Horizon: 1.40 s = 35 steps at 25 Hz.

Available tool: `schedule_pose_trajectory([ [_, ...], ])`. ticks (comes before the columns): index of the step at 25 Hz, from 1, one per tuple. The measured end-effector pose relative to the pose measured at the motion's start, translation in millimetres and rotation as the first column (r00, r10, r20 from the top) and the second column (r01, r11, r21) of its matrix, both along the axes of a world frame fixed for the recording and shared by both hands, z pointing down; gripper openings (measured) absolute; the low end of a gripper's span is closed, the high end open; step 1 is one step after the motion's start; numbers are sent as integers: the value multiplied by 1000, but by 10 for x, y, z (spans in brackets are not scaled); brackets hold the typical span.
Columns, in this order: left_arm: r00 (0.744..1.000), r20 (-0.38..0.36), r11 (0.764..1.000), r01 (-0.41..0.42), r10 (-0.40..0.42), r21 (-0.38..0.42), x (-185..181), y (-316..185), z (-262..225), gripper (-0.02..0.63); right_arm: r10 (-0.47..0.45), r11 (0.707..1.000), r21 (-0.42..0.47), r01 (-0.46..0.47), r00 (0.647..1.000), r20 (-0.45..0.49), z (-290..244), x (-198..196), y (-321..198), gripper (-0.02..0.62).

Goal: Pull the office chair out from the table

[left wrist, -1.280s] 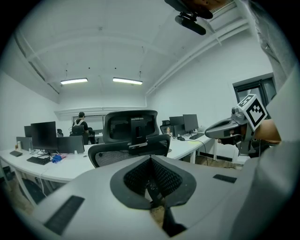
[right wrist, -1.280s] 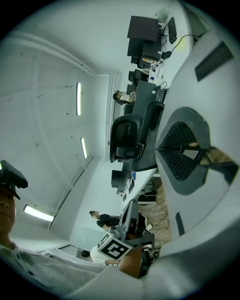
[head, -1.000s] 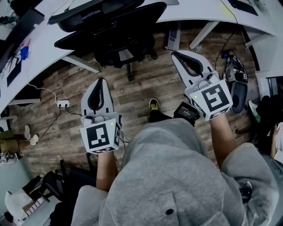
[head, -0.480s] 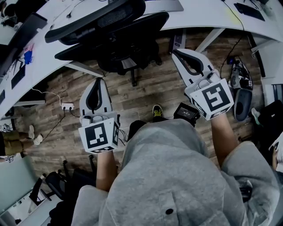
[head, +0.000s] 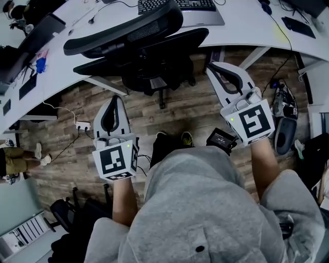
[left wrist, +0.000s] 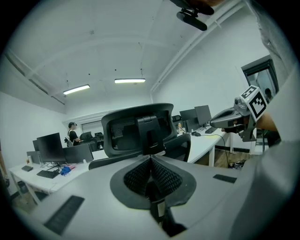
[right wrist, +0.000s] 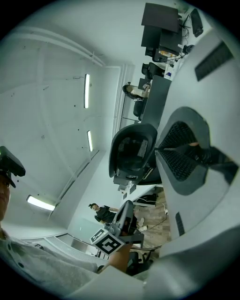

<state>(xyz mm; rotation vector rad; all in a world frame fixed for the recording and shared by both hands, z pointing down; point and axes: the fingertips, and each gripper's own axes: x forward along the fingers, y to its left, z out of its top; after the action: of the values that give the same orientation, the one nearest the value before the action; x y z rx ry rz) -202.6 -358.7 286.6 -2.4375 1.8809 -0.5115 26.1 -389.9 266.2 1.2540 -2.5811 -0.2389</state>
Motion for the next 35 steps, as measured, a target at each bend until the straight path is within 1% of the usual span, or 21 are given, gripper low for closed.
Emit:
schedule_pose_trajectory([
  [3, 1000, 20, 1000, -8, 8, -1, -72, -81, 1, 14, 1, 1000, 17, -1, 1000, -28, 0, -19, -67, 35],
  [6, 999, 35, 1000, -8, 8, 4, -185, -181, -25, 14, 6, 1000, 14, -6, 999, -44, 10, -51, -152, 35],
  [10, 997, 77, 1000, 0, 0, 3, -401, -405, -71, 14, 37, 999, 16, -36, 996, -83, -2, -65, -337, 35],
  [15, 984, 175, 999, 29, -32, 20, -738, -712, -132, 14, 45, 998, 54, -38, 991, -127, -38, -123, -644, 35],
  [18, 966, 257, 1000, -8, 13, -19, -842, -892, -90, 15, 66, 996, 74, -53, 980, -190, -7, -114, -822, 35],
  [20, 943, 331, 999, -29, 42, -44, -899, -997, -52, 17, 76, 994, 91, -56, 969, -236, 37, -114, -914, 35],
  [21, 926, 374, 997, -39, 59, -61, -922, -1049, -18, 26, 72, 994, 95, -48, 963, -259, 68, -117, -948, 35],
  [22, 905, 418, 995, -51, 83, -89, -940, -1099, 40, 86, 57, 995, 89, -33, 957, -283, 112, -121, -969, 38],
  [23, 879, 464, 990, -61, 114, -127, -960, -1142, 122, 181, 35, 997, 69, -14, 950, -309, 171, -122, -979, 63],
  [24, 848, 510, 984, -68, 145, -165, -988, -1180, 213, 233, 8, 999, 37, 5, 942, -336, 242, -123, -986, 132],
  [25, 814, 555, 978, -72, 172, -197, -1021, -1215, 297, 265, -19, 1000, 4, 22, 932, -363, 305, -127, -998, 171],
  [26, 780, 595, 973, -73, 194, -221, -1056, -1253, 362, 284, -39, 999, -20, 33, 920, -391, 349, -134, -1020, 188],
  [27, 750, 628, 969, -73, 210, -237, -1083, -1301, 405, 291, -51, 999, -32, 41, 904, -424, 375, -140, -1054, 201],
  [28, 727, 650, 966, -74, 223, -249, -1101, -1354, 434, 293, -60, 998, -40, 46, 883, -466, 398, -145, -1096, 207],
  [30, 697, 672, 959, -81, 250, -273, -1122, -1442, 497, 296, -87, 996, -62, 63, 829, -552, 479, -171, -1167, 218],
  [32, 674, 685, 951, -86, 276, -298, -1150, -1514, 571, 296, -128, 992, -96, 87, 781, -611, 600, -219, -1220, 219],
  [33, 666, 689, 947, -89, 286, -308, -1162, -1548, 602, 296, -144, 989, -113, 93, 759, -635, 661, -235, -1245, 219],
  [35, 659, 687, 941, -98, 305, -324, -1164, -1593, 656, 296, -162, 986, -134, 95, 714, -682, 766, -249, -1284, 221],
])
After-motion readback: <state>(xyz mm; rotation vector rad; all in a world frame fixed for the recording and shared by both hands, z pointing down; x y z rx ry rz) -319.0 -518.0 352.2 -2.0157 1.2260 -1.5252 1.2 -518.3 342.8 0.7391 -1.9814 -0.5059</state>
